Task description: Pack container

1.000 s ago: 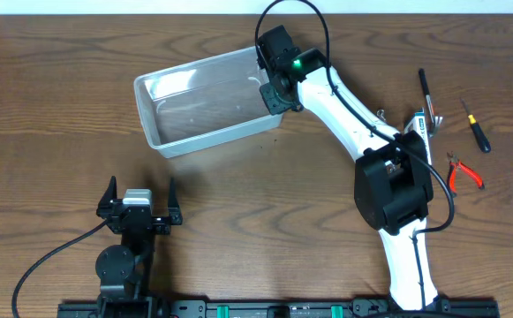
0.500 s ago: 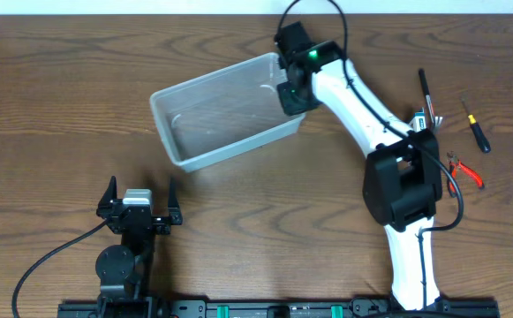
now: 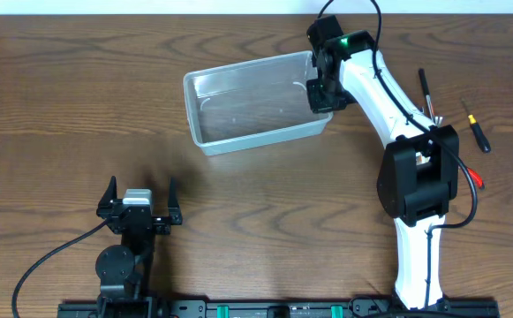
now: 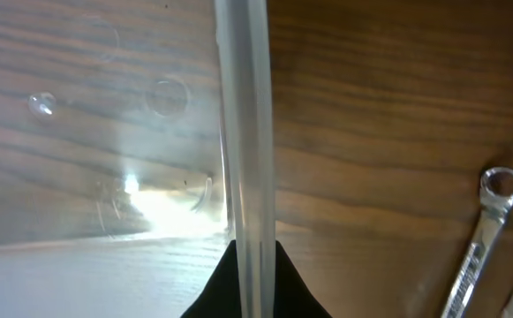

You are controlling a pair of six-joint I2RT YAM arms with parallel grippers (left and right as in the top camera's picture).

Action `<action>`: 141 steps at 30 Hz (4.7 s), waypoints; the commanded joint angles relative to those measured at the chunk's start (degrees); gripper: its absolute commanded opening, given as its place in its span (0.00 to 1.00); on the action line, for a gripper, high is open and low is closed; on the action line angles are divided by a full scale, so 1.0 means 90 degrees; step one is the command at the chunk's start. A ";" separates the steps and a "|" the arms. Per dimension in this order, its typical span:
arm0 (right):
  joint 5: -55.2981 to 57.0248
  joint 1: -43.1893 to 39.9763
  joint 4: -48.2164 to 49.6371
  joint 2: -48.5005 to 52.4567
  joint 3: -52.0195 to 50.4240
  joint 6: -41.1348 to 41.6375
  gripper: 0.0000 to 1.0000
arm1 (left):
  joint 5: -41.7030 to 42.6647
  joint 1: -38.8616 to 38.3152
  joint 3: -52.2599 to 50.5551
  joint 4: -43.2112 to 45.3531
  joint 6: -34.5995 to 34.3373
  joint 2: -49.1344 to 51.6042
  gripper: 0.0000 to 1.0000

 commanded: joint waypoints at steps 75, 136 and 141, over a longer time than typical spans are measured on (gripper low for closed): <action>0.0214 -0.0646 0.0525 -0.3405 -0.0041 -0.0661 0.70 | 0.0041 -0.0019 -0.0124 -0.0182 0.0109 -0.0029 0.98; -0.0192 -0.2358 -0.0925 -0.4478 -0.0041 -0.0682 0.96 | 0.1044 -0.0022 0.8745 -0.4753 -0.1243 0.7788 0.54; -0.0192 -0.2472 -0.0889 -0.4478 -0.0041 -0.0680 0.95 | 0.1054 -0.0056 0.8745 -0.5180 -0.2868 0.8587 0.24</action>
